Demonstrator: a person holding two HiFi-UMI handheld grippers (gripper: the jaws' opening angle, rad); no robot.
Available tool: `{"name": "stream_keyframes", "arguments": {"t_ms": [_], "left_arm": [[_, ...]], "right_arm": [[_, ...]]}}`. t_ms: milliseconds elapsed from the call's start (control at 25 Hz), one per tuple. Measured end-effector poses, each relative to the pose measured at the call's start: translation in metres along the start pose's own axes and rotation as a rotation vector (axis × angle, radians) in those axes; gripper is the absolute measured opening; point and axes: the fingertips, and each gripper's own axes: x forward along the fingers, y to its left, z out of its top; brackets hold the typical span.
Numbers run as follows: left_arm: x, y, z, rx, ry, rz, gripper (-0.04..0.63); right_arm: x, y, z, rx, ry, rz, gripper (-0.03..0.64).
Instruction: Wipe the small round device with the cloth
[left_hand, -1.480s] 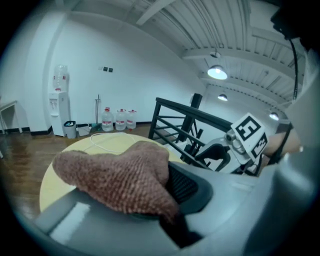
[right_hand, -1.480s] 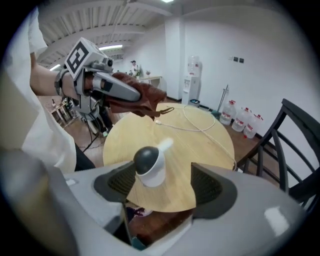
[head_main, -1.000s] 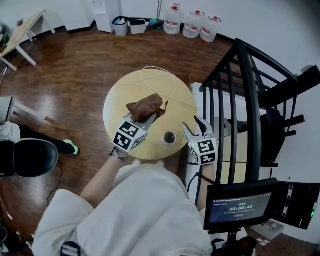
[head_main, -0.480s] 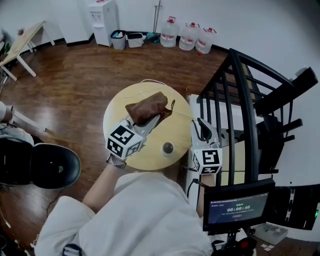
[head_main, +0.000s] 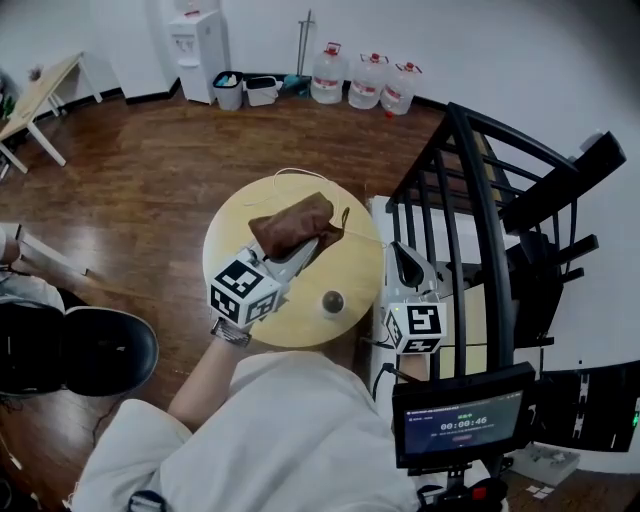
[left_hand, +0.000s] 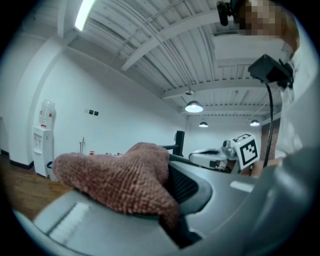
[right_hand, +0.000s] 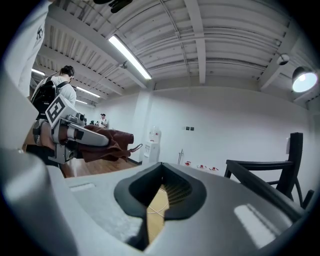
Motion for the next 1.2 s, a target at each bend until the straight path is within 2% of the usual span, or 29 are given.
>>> {"name": "stream_keyframes", "arguments": {"t_ms": [200, 360, 520, 680, 880, 1040, 1200], "left_arm": [[-0.004, -0.001, 0.006, -0.019, -0.030, -0.014, 0.038], [-0.014, -0.005, 0.008, -0.025, -0.038, -0.036, 0.038], [-0.025, -0.005, 0.004, -0.031, -0.020, -0.064, 0.038], [-0.042, -0.002, -0.011, -0.056, 0.007, -0.089, 0.038], [-0.062, -0.003, -0.046, -0.099, 0.070, -0.130, 0.038], [-0.077, -0.008, -0.054, -0.103, 0.082, -0.130, 0.038], [-0.091, -0.017, -0.055, -0.100, 0.078, -0.114, 0.038]], "right_arm": [[-0.005, 0.006, 0.000, -0.001, 0.031, 0.017, 0.003], [-0.010, 0.015, -0.003, 0.041, 0.082, 0.035, 0.003], [-0.016, 0.016, -0.001, 0.067, 0.100, -0.012, 0.003], [-0.023, 0.030, 0.001, 0.142, 0.113, -0.034, 0.003], [-0.049, 0.039, -0.024, 0.195, 0.198, -0.155, 0.003], [-0.066, 0.056, -0.032, 0.227, 0.206, -0.127, 0.003], [-0.076, 0.071, -0.018, 0.226, 0.146, -0.089, 0.003]]}}
